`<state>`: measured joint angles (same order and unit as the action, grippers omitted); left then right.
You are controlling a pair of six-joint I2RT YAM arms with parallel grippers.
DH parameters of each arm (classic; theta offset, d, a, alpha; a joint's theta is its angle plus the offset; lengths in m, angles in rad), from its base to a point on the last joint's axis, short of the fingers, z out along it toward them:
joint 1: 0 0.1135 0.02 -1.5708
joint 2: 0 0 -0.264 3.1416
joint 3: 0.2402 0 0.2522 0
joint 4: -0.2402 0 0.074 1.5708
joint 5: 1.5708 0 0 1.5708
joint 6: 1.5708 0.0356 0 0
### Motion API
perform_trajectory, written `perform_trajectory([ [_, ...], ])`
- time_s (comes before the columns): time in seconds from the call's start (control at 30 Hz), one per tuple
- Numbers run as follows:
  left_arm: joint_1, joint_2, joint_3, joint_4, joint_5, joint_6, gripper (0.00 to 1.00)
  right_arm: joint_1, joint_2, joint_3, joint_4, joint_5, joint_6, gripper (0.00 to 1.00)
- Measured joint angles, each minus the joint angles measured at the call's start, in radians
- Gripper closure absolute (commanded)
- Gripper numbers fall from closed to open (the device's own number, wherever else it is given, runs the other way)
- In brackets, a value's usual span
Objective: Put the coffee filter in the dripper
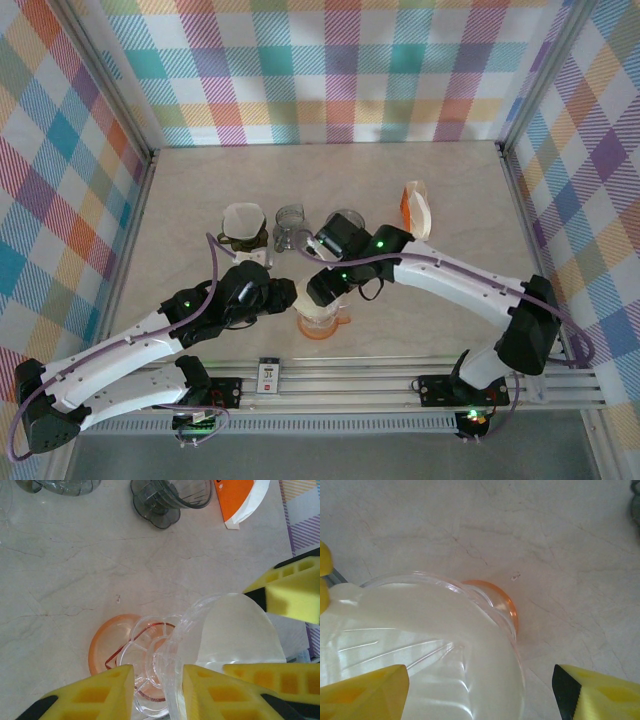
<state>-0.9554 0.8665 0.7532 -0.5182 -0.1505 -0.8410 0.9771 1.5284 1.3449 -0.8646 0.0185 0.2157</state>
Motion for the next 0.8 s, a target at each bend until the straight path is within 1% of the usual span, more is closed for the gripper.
perform_trajectory([
  [0.1,0.000,0.000,0.000,-0.001,0.000,0.000,0.67,0.004,0.014,-0.010,-0.001,0.005,0.000,0.22],
  [0.3,0.000,-0.023,0.000,-0.002,0.001,-0.002,0.44,0.005,0.014,-0.035,-0.003,0.024,0.004,0.21],
  [0.37,-0.001,-0.042,0.000,-0.001,0.002,0.003,0.38,0.005,0.014,-0.044,-0.003,0.031,0.006,0.21],
  [0.43,-0.001,-0.050,0.000,0.003,0.009,0.009,0.35,0.005,0.013,-0.053,-0.002,0.037,0.008,0.21],
  [0.53,-0.001,-0.036,0.000,0.017,0.039,0.021,0.35,0.006,0.012,-0.063,0.000,0.045,0.011,0.21],
  [0.57,-0.001,-0.024,0.000,0.025,0.051,0.024,0.37,0.006,0.012,-0.064,0.000,0.047,0.012,0.21],
  [0.67,-0.001,0.002,0.000,0.023,0.073,0.031,0.47,0.006,0.011,-0.066,0.007,0.053,0.016,0.20],
  [0.8,-0.001,0.007,0.000,0.018,0.086,0.041,0.53,0.006,0.006,-0.070,0.012,0.060,0.031,0.20],
])
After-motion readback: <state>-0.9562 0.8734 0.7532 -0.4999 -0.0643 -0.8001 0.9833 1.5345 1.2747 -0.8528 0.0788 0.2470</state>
